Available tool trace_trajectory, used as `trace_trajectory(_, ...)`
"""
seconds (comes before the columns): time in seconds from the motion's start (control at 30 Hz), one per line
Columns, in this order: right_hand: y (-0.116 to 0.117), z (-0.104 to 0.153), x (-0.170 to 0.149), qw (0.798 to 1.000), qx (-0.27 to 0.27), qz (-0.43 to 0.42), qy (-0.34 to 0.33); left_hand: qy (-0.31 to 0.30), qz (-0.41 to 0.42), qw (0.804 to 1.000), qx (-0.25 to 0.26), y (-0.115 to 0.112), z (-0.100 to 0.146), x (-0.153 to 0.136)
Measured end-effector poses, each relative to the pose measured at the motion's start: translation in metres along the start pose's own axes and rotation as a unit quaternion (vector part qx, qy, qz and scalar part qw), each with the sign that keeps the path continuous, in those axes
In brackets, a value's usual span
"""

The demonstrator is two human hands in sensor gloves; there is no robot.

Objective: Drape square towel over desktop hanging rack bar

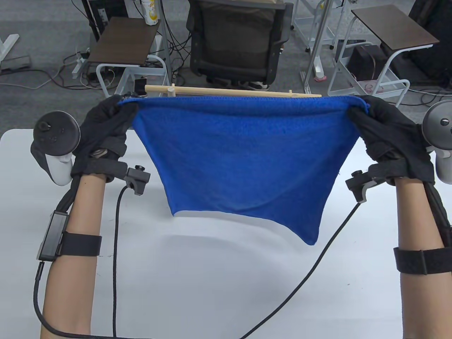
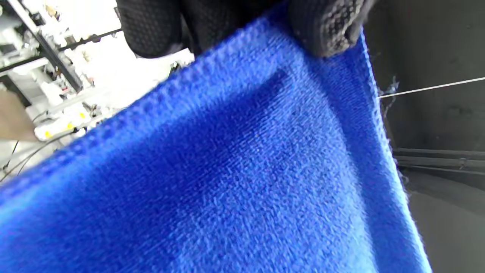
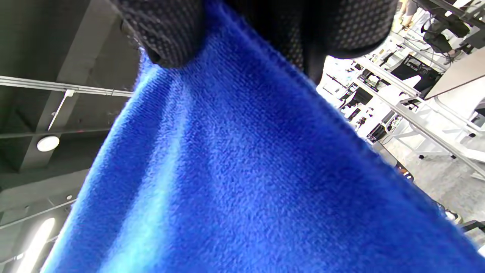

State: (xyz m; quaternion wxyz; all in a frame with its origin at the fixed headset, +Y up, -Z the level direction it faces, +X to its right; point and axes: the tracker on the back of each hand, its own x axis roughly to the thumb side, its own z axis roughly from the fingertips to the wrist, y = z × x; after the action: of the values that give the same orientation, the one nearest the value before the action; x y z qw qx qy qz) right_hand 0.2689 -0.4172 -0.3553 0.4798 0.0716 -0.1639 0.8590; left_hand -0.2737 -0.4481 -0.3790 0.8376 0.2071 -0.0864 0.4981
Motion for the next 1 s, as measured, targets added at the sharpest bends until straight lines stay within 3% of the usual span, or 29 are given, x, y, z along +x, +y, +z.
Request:
trace_trajectory(0.2,0.005,-0.017,-0.007,1.0,0.002,-0.03,0.007,-0.021,-0.028,0.999,0.02,0.004,-0.034,0.017)
trace_trajectory(0.33,0.006,-0.033,-0.004,0.999,-0.029,-0.037,0.005,-0.018,-0.053,0.998,0.026,0.006,-0.057,0.016)
trace_trajectory(0.73,0.026,-0.088,-0.009,0.998,-0.057,-0.001,0.03,0.003,-0.109,0.993,0.04,0.001,-0.109,-0.011)
trace_trajectory(1.0,0.042,-0.115,-0.029,0.997,-0.049,0.005,0.067,0.047,-0.142,0.989,0.019,-0.014,-0.127,-0.043)
